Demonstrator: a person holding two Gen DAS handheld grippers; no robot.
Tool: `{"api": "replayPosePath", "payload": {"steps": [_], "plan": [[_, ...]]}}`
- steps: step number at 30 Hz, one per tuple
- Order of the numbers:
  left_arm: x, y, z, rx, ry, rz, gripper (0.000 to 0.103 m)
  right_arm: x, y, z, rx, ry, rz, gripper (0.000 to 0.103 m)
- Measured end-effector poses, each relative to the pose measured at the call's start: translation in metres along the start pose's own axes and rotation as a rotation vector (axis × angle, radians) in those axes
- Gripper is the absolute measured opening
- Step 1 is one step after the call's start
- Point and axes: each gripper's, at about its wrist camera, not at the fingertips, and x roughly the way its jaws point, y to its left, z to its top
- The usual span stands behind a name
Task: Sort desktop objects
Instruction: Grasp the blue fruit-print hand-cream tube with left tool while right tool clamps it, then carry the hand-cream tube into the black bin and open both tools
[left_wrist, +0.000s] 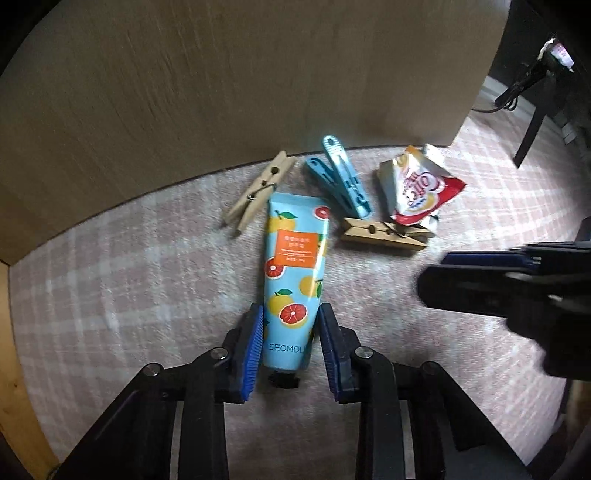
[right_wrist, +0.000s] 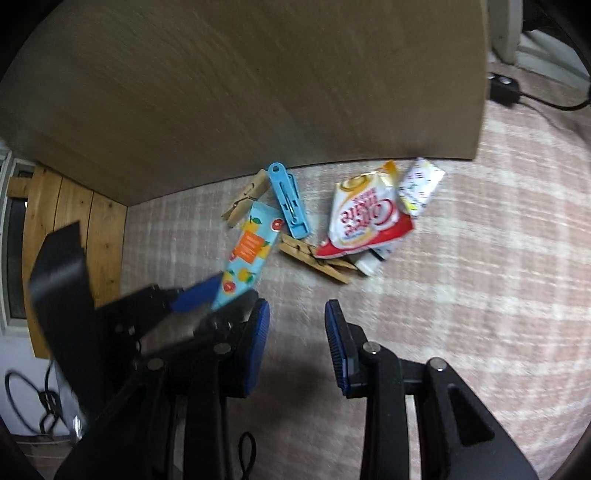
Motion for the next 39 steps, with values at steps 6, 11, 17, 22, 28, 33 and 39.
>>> {"api": "replayPosePath", "payload": {"steps": [6,11,17,22,28,33,39], "plan": [[-0.004,-0.025,-0.023,-0.017,-0.03,-0.041,0.027,0.024,0.011,0.009,-0.001,0.012,0.005,0.031],[-0.005,-0.037,-0.038,-0.041,-0.046,-0.086,0.027,0.039,0.018,0.01,-0.011,0.025,0.011,0.03],[-0.01,-0.057,-0.054,-0.064,-0.047,-0.086,0.027,0.027,0.011,-0.002,-0.007,0.021,0.056,0.018],[-0.028,-0.087,-0.07,-0.071,-0.067,-0.1,0.027,-0.002,0.0,-0.019,0.001,0.008,0.118,0.016],[-0.053,-0.154,-0.072,0.016,-0.088,-0.085,0.027,-0.055,-0.028,-0.051,0.029,-0.033,0.137,0.016],[-0.072,-0.205,-0.049,0.122,-0.107,-0.125,0.027,-0.115,-0.078,-0.092,0.083,-0.099,0.133,0.016],[-0.108,-0.295,-0.051,0.261,-0.119,-0.181,0.027,-0.194,-0.161,-0.146,0.195,-0.194,0.115,0.016]]}}
